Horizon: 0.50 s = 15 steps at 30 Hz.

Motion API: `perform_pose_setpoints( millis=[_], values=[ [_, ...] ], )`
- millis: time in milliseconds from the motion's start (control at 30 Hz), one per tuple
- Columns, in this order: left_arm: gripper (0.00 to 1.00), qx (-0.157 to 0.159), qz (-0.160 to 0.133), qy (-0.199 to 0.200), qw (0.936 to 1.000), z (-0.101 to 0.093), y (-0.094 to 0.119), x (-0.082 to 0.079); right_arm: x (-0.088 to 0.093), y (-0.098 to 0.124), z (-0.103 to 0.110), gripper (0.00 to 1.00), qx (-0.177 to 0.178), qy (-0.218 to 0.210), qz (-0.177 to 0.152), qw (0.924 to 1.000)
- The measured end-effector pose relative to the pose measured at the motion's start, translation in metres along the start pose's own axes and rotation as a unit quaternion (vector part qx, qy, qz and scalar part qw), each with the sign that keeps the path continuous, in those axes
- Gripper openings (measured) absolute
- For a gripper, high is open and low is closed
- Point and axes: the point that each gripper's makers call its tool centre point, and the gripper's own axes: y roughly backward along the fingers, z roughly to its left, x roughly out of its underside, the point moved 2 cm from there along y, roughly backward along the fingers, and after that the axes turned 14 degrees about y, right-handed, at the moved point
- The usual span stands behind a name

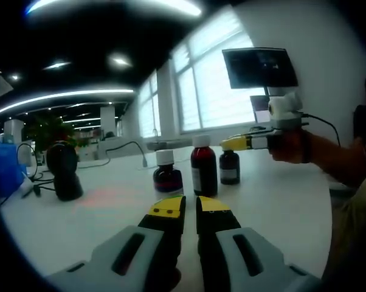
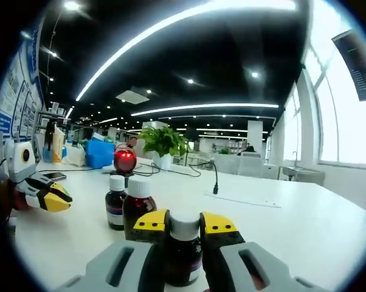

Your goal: Rotate the medicine bottle to make it face forward pick up the medicine bottle inspect the drug traceability code place the medicine on the table

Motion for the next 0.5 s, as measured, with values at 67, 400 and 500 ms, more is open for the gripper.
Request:
perform_pose_setpoints(
  millis=[67, 400, 500],
  values=[
    [0.0, 0.0, 0.0, 0.0, 1.0, 0.0, 0.0001, -0.0001, 0.0002, -0.0001, -0.0009, 0.16, 0.004, 0.0, 0.001, 1.0],
    [0.0, 0.001, -0.001, -0.001, 1.0, -0.0005, 0.0001, -0.0003, 0.0007, -0.0005, -0.0026, 0.16, 0.047, 0.009, 0.016, 0.9987],
    [0.0, 0.001, -0.001, 0.0, 1.0, -0.0005, 0.0, -0.0003, 0.0015, -0.0004, -0.0033, 0.16, 0.061, 0.014, 0.017, 0.9979]
  ],
)
